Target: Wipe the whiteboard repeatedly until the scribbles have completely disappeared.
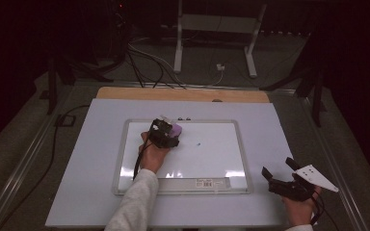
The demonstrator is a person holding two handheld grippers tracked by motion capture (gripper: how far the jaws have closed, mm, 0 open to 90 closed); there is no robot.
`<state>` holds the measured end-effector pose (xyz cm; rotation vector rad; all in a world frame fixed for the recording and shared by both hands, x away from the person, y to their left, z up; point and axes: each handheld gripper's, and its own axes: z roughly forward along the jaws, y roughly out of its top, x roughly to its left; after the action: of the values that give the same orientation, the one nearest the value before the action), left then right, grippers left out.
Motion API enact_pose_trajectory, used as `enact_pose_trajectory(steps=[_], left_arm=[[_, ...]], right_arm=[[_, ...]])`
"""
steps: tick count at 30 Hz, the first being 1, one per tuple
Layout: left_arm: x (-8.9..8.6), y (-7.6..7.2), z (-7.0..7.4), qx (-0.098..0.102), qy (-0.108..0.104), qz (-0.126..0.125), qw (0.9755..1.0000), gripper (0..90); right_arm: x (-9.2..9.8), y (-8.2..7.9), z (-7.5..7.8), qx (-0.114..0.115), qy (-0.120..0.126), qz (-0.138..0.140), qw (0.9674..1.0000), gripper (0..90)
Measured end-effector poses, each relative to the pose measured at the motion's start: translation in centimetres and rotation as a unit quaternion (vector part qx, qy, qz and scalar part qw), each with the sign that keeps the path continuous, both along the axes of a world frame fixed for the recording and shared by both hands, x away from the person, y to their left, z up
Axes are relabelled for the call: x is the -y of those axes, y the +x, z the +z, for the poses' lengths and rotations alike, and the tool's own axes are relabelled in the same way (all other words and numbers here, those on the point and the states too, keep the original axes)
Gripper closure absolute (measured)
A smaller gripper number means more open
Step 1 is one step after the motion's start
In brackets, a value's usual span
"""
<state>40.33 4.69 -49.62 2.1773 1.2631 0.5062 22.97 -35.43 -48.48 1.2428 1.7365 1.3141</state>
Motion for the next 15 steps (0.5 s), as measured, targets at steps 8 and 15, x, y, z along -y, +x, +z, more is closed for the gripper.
enact_pose_trajectory(steps=[8,15], left_arm=[[3.4,-0.4,-0.1,-0.003,-0.015,-0.038,0.9992,42.0],[5.3,-1.2,-0.1,-0.001,-0.011,-0.065,0.9978,42.0]], right_arm=[[-0.1,0.0,0.0,-0.001,-0.002,0.002,1.0000,0.2],[0.0,0.0,0.0,-0.001,-0.002,0.003,1.0000,0.2]])
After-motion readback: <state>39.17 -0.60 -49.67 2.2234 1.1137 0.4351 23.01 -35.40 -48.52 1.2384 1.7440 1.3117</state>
